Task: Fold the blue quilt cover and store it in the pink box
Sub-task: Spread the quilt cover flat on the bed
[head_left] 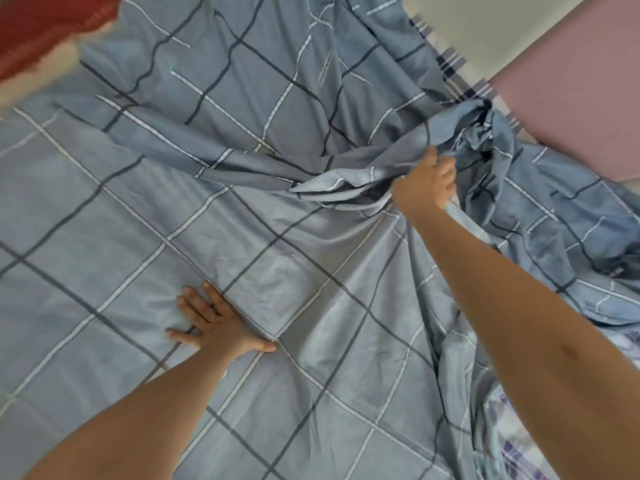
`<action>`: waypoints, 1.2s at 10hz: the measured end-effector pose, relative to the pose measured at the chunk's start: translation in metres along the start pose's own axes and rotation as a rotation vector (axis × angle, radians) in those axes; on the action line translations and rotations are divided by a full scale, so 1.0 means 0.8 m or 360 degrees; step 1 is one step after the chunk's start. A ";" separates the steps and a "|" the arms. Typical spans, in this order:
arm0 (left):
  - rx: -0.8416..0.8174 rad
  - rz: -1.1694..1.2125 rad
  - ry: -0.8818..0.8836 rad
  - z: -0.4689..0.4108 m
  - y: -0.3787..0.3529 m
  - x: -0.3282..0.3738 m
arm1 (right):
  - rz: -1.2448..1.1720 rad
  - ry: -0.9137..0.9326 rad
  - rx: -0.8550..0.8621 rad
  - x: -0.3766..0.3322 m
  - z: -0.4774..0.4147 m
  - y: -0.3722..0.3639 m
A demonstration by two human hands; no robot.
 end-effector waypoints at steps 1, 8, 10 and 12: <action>0.0001 0.0004 0.0002 -0.002 -0.001 -0.003 | 0.0132 0.0708 -0.0305 -0.066 0.030 -0.023; -0.0132 -0.0060 0.0119 -0.011 0.002 -0.011 | -0.0697 0.0616 -0.0162 -0.250 -0.070 0.076; -0.0138 -0.0090 0.0072 -0.016 0.002 -0.004 | 0.0121 0.1226 -0.0538 -0.292 0.015 -0.044; -0.0150 -0.0068 0.0047 -0.025 -0.005 -0.007 | 0.0057 0.1120 -0.0615 -0.352 0.033 -0.096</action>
Point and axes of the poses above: each hand's wrist, its own z-axis away from the middle knuckle, its own y-axis out of the back of the hand, x = y × z, the point moved 7 cm from there along -z, towards the middle knuckle
